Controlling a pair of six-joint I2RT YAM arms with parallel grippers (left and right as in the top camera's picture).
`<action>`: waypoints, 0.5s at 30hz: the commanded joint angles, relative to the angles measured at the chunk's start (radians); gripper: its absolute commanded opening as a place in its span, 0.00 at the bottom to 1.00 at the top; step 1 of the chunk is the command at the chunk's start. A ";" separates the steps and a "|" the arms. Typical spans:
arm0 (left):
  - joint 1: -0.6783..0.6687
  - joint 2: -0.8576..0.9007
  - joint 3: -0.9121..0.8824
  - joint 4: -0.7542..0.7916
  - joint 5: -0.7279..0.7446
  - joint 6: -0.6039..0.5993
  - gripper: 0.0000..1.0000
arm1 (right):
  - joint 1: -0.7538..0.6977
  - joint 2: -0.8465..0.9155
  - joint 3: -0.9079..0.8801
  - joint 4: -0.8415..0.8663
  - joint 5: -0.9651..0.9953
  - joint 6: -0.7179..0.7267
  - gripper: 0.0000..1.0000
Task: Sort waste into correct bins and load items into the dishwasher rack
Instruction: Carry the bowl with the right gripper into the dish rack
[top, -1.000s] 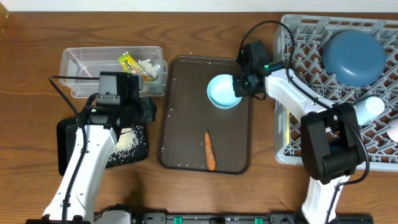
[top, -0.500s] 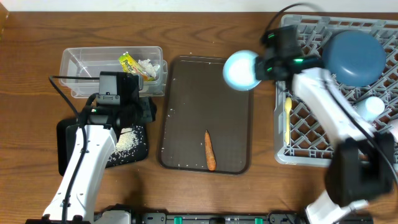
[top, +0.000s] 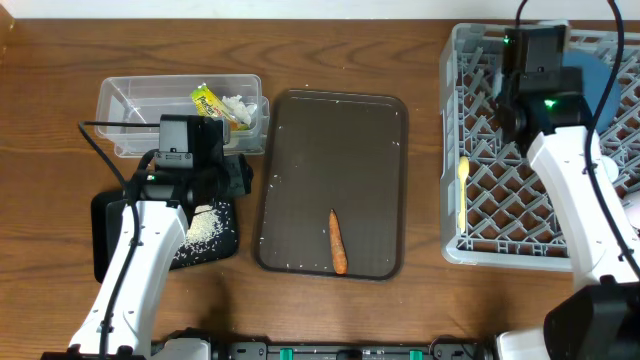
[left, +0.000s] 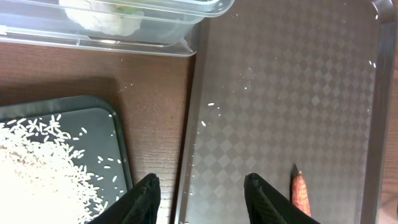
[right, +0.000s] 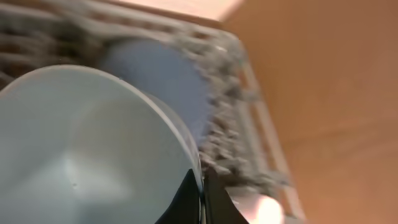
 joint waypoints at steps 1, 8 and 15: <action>0.005 -0.008 0.006 0.003 -0.006 -0.002 0.47 | -0.040 0.026 -0.001 -0.023 0.178 -0.058 0.01; 0.005 -0.008 0.006 0.003 -0.006 -0.002 0.47 | -0.081 0.090 -0.001 -0.098 0.171 -0.057 0.01; 0.005 -0.008 0.006 0.002 -0.006 -0.002 0.47 | -0.061 0.166 -0.012 -0.113 0.170 -0.052 0.01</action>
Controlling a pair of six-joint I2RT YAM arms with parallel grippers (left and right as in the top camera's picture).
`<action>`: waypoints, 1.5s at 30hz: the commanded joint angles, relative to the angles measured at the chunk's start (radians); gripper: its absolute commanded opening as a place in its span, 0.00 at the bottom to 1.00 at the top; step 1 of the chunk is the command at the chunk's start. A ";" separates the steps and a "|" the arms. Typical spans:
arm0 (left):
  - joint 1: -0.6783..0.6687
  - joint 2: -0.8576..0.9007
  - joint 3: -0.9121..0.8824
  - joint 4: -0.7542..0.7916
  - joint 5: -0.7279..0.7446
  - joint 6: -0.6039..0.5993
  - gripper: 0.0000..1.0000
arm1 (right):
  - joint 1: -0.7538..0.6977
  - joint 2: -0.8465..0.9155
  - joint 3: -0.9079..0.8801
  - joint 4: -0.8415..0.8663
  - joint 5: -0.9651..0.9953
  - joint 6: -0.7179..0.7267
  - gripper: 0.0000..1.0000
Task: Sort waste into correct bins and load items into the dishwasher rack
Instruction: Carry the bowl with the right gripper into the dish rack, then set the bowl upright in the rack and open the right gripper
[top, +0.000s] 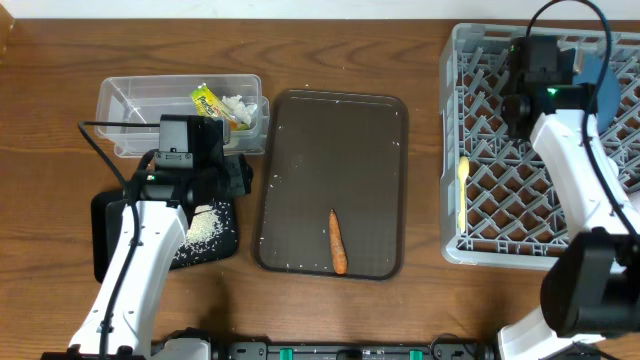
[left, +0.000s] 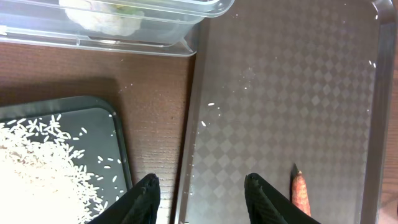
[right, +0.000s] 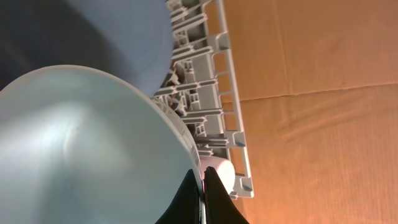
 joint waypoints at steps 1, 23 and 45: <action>0.005 -0.008 0.006 0.002 -0.006 -0.002 0.47 | 0.021 0.034 -0.016 -0.005 0.034 -0.003 0.01; 0.005 -0.008 0.006 0.003 -0.006 -0.002 0.47 | 0.136 0.048 -0.050 -0.050 0.216 0.058 0.02; 0.005 -0.008 0.006 0.003 -0.006 -0.002 0.47 | 0.175 0.052 -0.052 -0.057 0.296 0.064 0.01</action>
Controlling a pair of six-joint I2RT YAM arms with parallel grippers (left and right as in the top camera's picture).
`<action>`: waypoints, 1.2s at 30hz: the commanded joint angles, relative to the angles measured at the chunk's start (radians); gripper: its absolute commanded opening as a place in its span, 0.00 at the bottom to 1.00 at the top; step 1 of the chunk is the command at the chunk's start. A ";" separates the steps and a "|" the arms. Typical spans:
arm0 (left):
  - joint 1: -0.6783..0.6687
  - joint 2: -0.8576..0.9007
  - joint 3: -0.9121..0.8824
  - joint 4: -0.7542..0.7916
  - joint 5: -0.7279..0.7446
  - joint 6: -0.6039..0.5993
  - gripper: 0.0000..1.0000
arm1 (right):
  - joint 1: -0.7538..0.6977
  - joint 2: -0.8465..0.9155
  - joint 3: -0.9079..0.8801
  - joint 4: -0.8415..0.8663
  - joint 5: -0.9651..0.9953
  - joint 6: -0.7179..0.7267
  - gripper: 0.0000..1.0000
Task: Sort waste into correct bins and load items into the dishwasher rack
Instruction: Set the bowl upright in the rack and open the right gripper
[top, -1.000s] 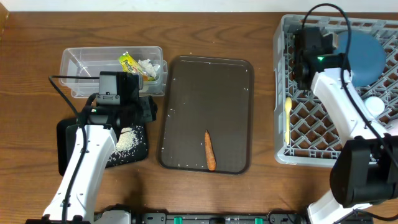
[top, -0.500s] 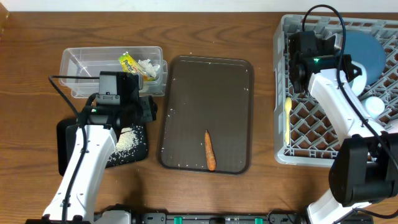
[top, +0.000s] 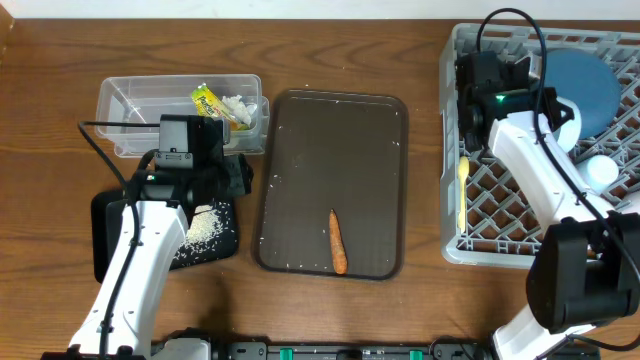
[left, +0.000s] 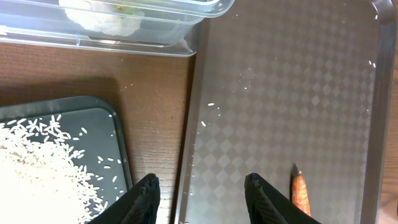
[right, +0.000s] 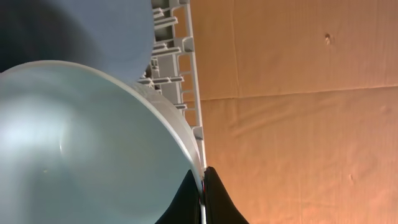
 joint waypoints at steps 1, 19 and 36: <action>0.005 -0.008 0.006 0.002 -0.006 -0.002 0.47 | 0.012 0.015 -0.007 -0.002 0.014 0.026 0.01; 0.005 -0.008 0.006 0.002 -0.006 -0.002 0.47 | 0.036 0.042 -0.071 -0.001 0.002 0.098 0.01; 0.005 -0.008 0.006 -0.006 -0.006 -0.002 0.47 | 0.147 0.042 -0.071 -0.001 -0.424 0.177 0.31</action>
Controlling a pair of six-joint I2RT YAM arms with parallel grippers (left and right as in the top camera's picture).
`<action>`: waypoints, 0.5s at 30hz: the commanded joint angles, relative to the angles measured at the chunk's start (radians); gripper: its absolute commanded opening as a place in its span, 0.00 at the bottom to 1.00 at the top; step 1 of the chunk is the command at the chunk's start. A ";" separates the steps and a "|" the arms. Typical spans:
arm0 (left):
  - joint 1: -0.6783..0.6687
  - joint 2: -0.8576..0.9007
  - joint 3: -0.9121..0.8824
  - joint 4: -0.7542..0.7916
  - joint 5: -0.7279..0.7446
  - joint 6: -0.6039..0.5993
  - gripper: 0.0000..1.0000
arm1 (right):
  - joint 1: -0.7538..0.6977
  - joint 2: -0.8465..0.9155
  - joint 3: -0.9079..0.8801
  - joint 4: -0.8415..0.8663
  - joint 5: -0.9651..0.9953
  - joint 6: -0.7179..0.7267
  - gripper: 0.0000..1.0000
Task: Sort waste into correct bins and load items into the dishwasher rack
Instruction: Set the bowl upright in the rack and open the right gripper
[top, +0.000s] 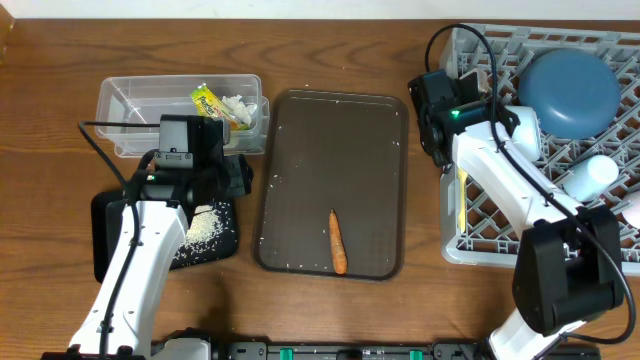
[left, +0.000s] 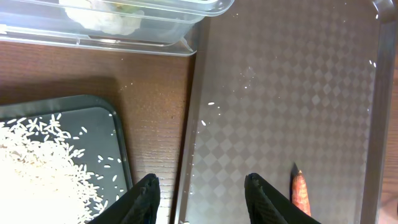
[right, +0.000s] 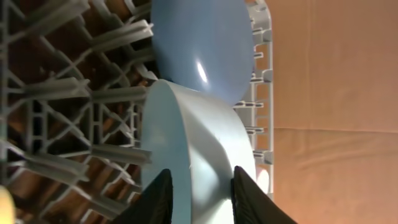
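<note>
A pale blue bowl (right: 193, 143) stands on edge in the grey dishwasher rack (top: 500, 210), against a darker blue dish (top: 570, 88). My right gripper (right: 202, 202) is open, its fingers apart on either side of the bowl's near edge and not gripping it. In the overhead view the right wrist sits by the rack's left wall. An orange carrot (top: 337, 243) lies on the dark tray (top: 335, 130). My left gripper (left: 202, 202) hangs open over the tray's left rim, with the carrot (left: 300, 196) just to its right.
A clear bin (top: 140, 100) with a yellow wrapper and a white wad stands at the back left. A black bin (top: 205, 235) holding rice sits under the left arm. A white cup (top: 590, 175) and a yellow item (top: 462, 170) are in the rack.
My right gripper was shut on the pale bowl's rim. Now it is open, the bowl stands in the rack, and the wrist is further left. The left arm has not moved.
My right gripper held the pale bowl by its rim over the rack's far right. It then held it further left, beside the blue dish. Now the bowl rests on edge in the rack and the gripper is open. The left gripper stayed open over the tray's rim throughout.
</note>
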 joint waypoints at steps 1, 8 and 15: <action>0.005 -0.008 0.006 -0.003 -0.006 -0.002 0.47 | -0.005 0.022 -0.020 -0.009 -0.197 0.063 0.32; 0.005 -0.008 0.006 -0.003 -0.006 -0.002 0.47 | -0.005 -0.004 -0.019 -0.008 -0.204 0.117 0.40; 0.005 -0.008 0.006 -0.002 -0.006 -0.002 0.47 | -0.057 -0.090 -0.019 0.026 -0.340 0.127 0.48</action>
